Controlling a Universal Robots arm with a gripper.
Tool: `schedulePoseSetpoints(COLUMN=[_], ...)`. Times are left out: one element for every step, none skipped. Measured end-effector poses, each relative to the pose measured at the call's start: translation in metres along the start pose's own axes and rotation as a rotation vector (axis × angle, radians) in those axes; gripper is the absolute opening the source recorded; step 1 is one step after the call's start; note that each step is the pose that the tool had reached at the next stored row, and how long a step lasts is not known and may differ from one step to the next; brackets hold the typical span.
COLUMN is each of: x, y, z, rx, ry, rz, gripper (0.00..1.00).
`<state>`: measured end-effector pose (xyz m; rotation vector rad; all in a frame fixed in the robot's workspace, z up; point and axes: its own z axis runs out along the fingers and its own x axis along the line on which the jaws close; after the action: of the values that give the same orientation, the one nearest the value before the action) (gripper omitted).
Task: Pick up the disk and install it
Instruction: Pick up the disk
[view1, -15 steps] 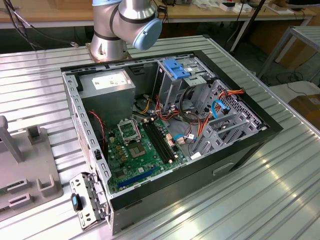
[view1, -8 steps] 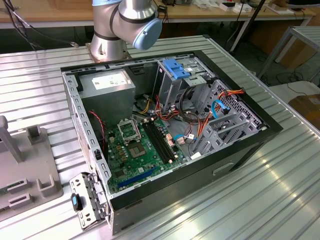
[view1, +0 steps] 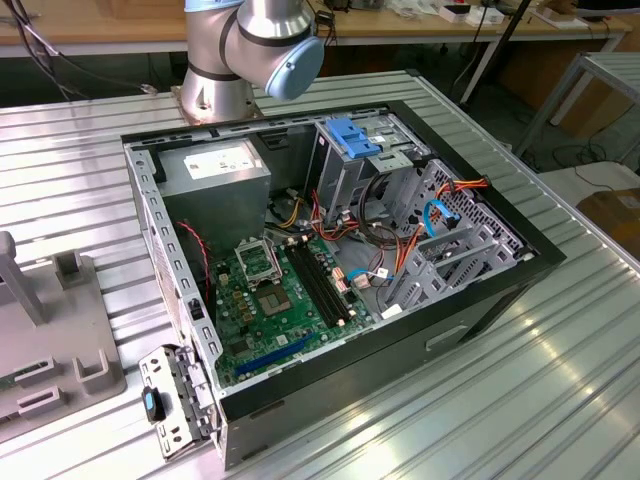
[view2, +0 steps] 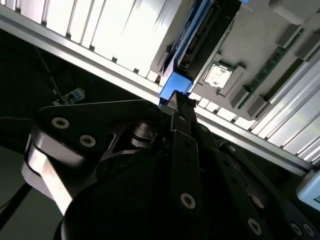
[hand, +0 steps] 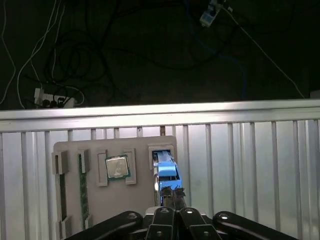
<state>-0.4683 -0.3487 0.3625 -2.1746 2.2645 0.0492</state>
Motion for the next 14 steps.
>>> schedulePoseSetpoints(x=[0.0,0.0,-0.0001,0.0,0.0001,0.0001,0.0001,0.0001,0.0001,0.0001,0.0001,0.0001,0.0001,0.0001], y=[0.0002,0.0002,0.0002,0.0002,0.0001,0.0001,0.0001,0.0001,0.0001,0.0001,0.0001,0.0001,0.0001,0.0001], z=[0.0003,0.0007,0.0015,0.0033,0.0062,0.0062,0.0063,0.0064,0.0064,0.0064,0.0064,0.0064,0.0064,0.0065], rx=[0.0164,0.0194,0.0201,0.0198,0.0197,0.0195,0.0195,0.0196,0.0197,0.0197,0.0197,0.0197,0.0197,0.0197], ry=[-0.0006,-0.0007,-0.0009,-0.0007,-0.0007,-0.0005,-0.0006,-0.0007,-0.0007,-0.0007,-0.0006,-0.0006,-0.0006,-0.0007], rz=[-0.005,-0.007,-0.009,-0.011,-0.012,-0.012,-0.012,-0.012,-0.012,-0.012,-0.012,-0.012,-0.012,-0.012], gripper=[0.11,0.11,0.11,0.11,0.11,0.11,0.11,0.11,0.11,0.11,0.11,0.11,0.11,0.11])
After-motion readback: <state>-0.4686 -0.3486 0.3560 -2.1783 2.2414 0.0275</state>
